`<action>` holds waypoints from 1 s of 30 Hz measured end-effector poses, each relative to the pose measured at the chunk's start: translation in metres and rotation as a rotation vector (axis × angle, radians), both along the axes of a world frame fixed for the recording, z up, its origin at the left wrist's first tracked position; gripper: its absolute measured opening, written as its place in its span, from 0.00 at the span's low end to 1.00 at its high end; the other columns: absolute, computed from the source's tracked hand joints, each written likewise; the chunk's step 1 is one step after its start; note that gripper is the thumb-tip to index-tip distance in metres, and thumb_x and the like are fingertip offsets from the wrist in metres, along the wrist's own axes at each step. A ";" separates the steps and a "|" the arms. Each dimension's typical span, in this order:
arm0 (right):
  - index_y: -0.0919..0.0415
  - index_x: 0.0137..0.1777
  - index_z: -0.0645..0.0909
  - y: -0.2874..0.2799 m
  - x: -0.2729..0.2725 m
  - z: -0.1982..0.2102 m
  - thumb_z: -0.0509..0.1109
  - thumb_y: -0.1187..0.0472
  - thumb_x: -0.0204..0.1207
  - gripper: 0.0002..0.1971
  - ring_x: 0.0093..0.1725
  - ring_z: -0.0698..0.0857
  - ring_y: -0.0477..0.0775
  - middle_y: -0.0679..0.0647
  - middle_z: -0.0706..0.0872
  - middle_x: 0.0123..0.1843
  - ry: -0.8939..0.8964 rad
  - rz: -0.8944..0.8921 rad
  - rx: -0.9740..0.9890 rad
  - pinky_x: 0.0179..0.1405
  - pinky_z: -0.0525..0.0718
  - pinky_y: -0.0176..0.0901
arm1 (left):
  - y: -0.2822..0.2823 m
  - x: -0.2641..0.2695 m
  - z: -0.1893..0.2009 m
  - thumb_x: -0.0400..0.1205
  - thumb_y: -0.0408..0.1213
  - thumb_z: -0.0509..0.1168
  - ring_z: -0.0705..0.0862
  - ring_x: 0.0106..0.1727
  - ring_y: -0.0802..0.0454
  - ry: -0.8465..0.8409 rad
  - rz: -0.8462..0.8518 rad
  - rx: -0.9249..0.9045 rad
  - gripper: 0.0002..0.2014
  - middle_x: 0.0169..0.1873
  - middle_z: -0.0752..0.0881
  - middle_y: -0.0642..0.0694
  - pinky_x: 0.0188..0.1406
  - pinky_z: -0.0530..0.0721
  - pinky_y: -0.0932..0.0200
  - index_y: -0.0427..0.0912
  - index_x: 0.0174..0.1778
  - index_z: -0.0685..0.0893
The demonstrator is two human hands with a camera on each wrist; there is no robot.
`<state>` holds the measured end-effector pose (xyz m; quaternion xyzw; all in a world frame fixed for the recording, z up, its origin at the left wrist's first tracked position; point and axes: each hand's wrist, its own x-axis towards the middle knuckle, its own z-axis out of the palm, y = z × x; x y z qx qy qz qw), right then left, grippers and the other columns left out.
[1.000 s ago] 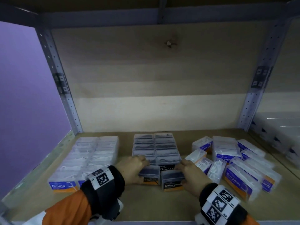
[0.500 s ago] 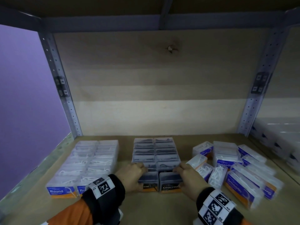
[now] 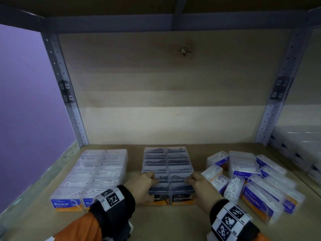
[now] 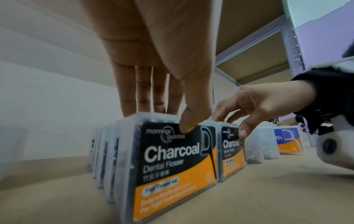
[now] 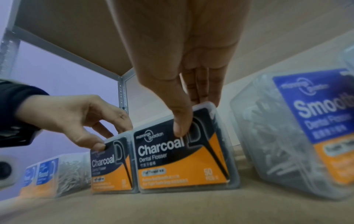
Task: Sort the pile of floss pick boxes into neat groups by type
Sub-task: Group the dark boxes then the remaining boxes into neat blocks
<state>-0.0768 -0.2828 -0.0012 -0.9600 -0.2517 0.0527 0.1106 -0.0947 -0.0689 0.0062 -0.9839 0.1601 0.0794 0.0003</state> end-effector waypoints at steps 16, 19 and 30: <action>0.55 0.78 0.67 0.002 -0.001 0.000 0.59 0.64 0.82 0.24 0.76 0.67 0.49 0.50 0.66 0.76 -0.017 -0.034 -0.035 0.76 0.67 0.36 | 0.005 0.002 -0.005 0.81 0.41 0.64 0.74 0.67 0.51 0.015 0.021 -0.107 0.25 0.69 0.71 0.48 0.62 0.71 0.66 0.43 0.76 0.73; 0.56 0.77 0.67 0.002 -0.002 0.001 0.60 0.63 0.81 0.24 0.76 0.67 0.50 0.50 0.67 0.76 -0.017 -0.037 -0.042 0.76 0.67 0.37 | 0.005 0.000 -0.003 0.83 0.41 0.61 0.72 0.70 0.50 -0.001 -0.010 -0.065 0.25 0.72 0.70 0.47 0.66 0.70 0.63 0.44 0.78 0.70; 0.55 0.80 0.62 0.033 -0.016 0.018 0.60 0.58 0.82 0.26 0.78 0.64 0.48 0.47 0.64 0.79 -0.045 0.085 -0.051 0.75 0.66 0.40 | 0.034 -0.026 0.004 0.82 0.48 0.62 0.61 0.80 0.57 -0.071 0.014 -0.018 0.34 0.82 0.59 0.54 0.78 0.62 0.61 0.49 0.83 0.57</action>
